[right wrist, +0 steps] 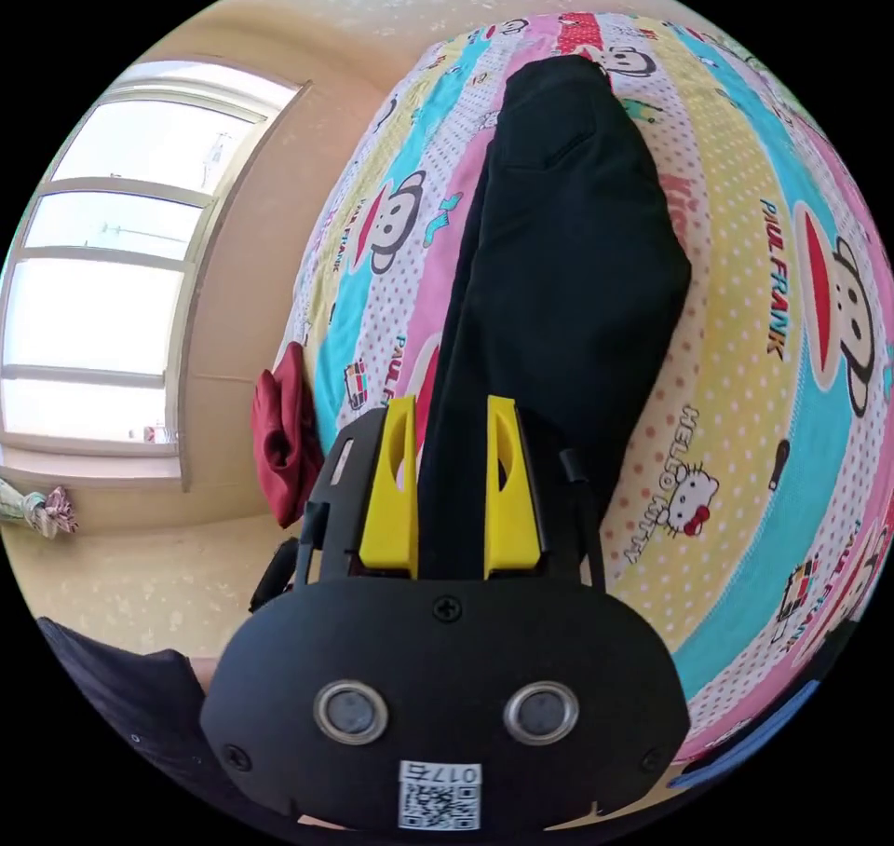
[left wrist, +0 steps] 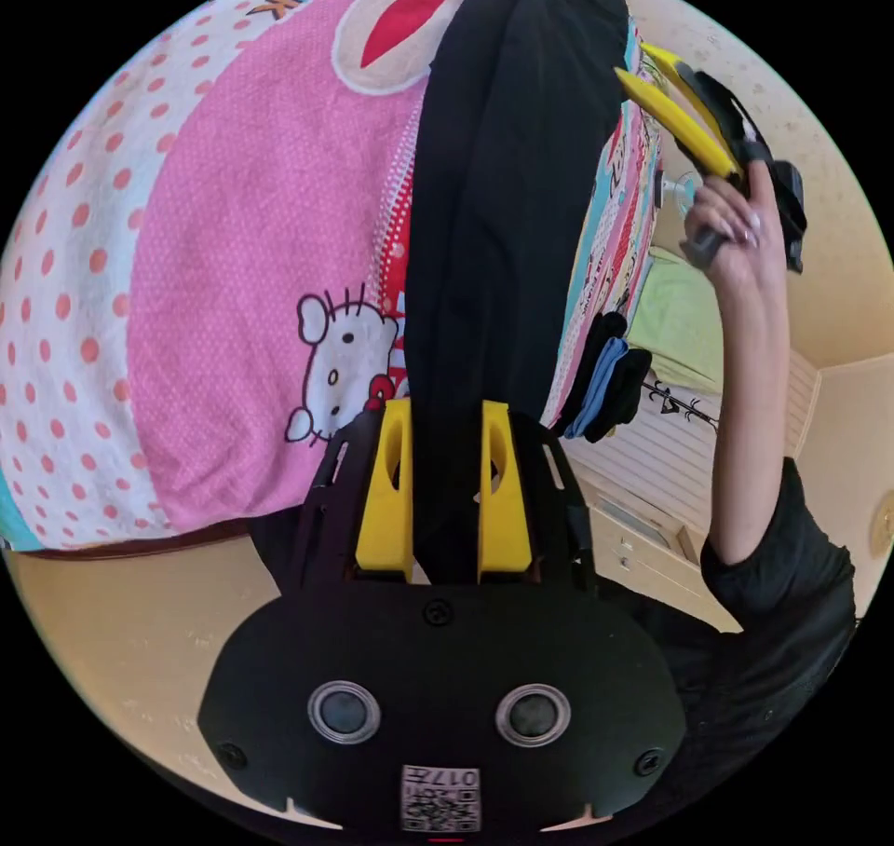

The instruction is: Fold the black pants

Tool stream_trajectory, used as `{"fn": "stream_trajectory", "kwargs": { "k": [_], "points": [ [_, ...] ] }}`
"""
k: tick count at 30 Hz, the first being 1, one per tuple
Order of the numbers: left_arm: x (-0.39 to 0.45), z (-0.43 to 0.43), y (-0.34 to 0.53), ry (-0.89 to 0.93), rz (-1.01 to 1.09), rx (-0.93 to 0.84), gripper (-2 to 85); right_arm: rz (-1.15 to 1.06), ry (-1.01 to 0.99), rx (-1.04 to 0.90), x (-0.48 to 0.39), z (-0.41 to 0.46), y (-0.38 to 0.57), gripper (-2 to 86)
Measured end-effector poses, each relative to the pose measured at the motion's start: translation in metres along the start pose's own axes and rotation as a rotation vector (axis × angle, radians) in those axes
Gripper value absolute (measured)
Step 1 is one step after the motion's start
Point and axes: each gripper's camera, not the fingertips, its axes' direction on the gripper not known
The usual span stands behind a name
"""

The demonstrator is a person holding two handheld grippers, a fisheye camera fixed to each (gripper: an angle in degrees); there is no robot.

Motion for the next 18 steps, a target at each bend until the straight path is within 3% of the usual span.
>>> {"fn": "stream_trajectory", "kwargs": {
  "k": [5,8,11,15,18],
  "points": [
    [-0.005,0.016,0.021,-0.027,0.045,-0.012,7.5,0.115,0.153,-0.083,-0.003,0.059,-0.030,7.3],
    [-0.006,0.016,0.022,-0.001,0.092,-0.041,5.4,0.160,0.069,0.001,-0.015,0.042,-0.024,4.0],
    [-0.003,0.024,0.030,-0.029,0.131,-0.025,5.1,0.067,0.028,0.066,-0.039,0.034,-0.016,3.5],
    [-0.032,0.040,0.020,0.036,0.033,-0.051,6.1,0.008,0.039,-0.083,-0.034,0.058,-0.023,4.0],
    [-0.045,0.029,0.008,0.040,0.027,-0.012,10.1,0.009,-0.069,0.008,-0.020,0.015,-0.009,5.5]
  ]
}}
